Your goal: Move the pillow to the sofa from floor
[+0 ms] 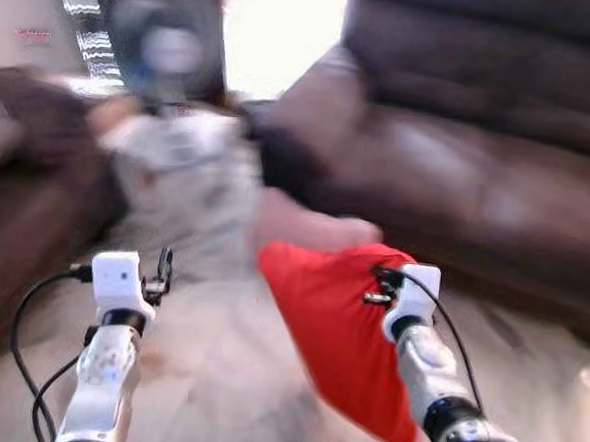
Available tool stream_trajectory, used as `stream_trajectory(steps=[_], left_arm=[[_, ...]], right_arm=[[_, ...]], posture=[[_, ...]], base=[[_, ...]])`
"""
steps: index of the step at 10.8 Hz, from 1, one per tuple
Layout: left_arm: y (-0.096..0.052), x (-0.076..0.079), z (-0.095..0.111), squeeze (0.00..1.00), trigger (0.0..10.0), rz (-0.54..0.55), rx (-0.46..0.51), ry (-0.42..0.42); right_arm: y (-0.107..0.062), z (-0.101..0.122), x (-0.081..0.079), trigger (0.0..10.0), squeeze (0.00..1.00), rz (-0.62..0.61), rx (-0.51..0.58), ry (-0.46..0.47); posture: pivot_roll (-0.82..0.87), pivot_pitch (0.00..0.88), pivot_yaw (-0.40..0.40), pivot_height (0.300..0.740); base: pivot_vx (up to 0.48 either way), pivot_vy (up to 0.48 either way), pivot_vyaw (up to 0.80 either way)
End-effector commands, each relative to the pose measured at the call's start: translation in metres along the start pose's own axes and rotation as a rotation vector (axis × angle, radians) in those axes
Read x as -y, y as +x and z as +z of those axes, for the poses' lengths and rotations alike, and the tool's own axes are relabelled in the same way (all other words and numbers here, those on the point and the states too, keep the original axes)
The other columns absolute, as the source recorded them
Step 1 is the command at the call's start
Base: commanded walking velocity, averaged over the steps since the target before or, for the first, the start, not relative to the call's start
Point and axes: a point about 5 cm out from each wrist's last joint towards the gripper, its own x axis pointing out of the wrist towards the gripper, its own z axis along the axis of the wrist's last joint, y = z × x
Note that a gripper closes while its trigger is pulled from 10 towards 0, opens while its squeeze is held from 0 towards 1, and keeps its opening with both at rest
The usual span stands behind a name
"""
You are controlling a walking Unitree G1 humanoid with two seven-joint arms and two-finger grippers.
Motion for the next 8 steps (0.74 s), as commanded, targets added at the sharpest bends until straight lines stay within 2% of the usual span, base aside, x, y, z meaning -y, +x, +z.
stream_trajectory(steps=[1, 4, 6, 8], left_arm=[[-0.001, -0.002, -0.001, 0.00, 10.0, 0.001, -0.002, -0.001], [-0.002, 0.000, -0.002, 0.00, 10.0, -0.006, -0.006, -0.008], [-0.002, 0.001, -0.003, 0.00, 10.0, -0.011, -0.011, -0.012], [-0.001, 0.001, -0.004, 0.00, 10.0, -0.004, -0.028, -0.072]], right_arm=[[0.007, 0.029, -0.003, 10.0, 0.00, 0.016, 0.126, -0.015], [0.007, 0.030, -0.003, 10.0, 0.00, 0.021, 0.136, -0.017], [0.008, 0.032, -0.006, 10.0, 0.00, 0.055, 0.136, -0.022], [0.011, 0.045, -0.013, 10.0, 0.00, 0.129, 0.164, -0.006]], posture=[[0.14, 0.103, 0.015, 0.740], [0.14, 0.103, 0.012, 0.740], [0.14, 0.102, 0.011, 0.740], [0.13, 0.096, 0.007, 0.740]], base=[[0.000, 0.000, -0.80], [0.000, 0.000, -0.69], [0.000, 0.000, 0.00], [0.000, 0.000, 0.00]])
